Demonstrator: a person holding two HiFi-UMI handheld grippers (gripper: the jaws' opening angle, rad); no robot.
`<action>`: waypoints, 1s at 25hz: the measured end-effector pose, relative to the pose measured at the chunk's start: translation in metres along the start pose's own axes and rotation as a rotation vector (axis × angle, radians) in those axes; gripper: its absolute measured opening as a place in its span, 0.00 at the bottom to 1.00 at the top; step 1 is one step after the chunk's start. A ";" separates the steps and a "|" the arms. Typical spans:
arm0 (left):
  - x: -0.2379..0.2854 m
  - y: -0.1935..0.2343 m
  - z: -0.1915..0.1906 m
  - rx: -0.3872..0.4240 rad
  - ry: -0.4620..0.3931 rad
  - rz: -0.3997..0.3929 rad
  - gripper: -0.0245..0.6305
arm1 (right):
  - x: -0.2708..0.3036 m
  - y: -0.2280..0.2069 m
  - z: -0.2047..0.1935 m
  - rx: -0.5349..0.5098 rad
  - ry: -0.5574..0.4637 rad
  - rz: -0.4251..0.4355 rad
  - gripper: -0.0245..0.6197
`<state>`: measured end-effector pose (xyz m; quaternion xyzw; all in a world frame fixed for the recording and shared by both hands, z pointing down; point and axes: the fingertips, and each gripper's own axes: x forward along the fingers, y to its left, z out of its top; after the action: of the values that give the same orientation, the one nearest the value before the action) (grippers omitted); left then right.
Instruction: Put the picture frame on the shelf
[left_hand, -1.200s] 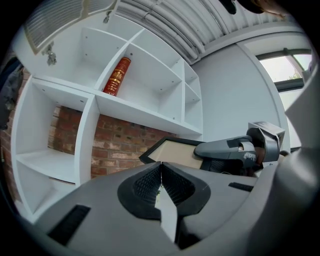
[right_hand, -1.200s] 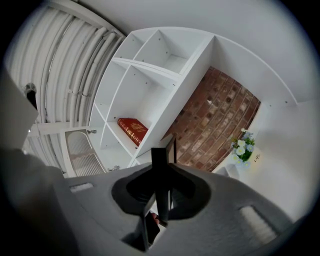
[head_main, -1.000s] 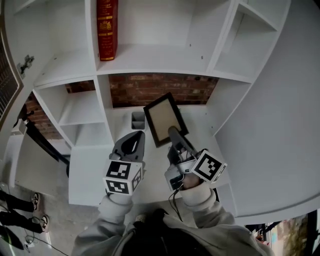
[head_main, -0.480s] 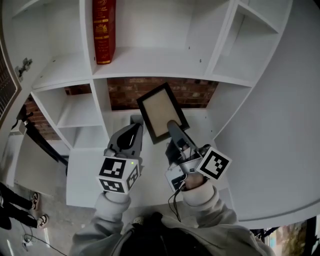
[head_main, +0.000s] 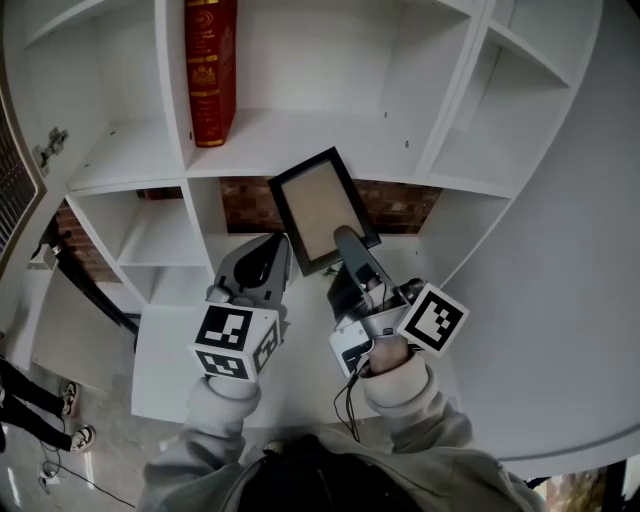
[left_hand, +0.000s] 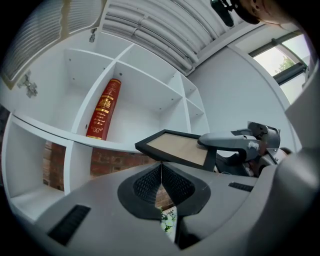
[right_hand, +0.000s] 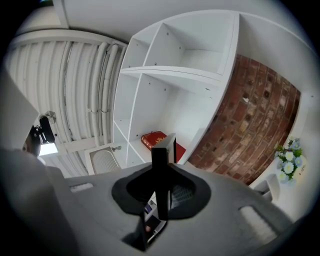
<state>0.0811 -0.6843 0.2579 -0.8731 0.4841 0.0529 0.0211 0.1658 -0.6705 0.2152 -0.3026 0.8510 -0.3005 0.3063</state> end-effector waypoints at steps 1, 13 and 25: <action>0.003 0.001 0.004 0.003 0.000 0.001 0.05 | 0.004 -0.001 0.003 0.015 -0.004 0.001 0.11; 0.030 0.034 0.035 0.013 -0.001 0.059 0.05 | 0.046 -0.021 0.031 0.166 -0.083 -0.035 0.11; 0.047 0.048 0.046 0.045 0.007 0.067 0.05 | 0.067 -0.047 0.043 0.374 -0.176 -0.084 0.11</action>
<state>0.0615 -0.7450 0.2077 -0.8558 0.5144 0.0397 0.0370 0.1694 -0.7618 0.1981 -0.3007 0.7370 -0.4382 0.4176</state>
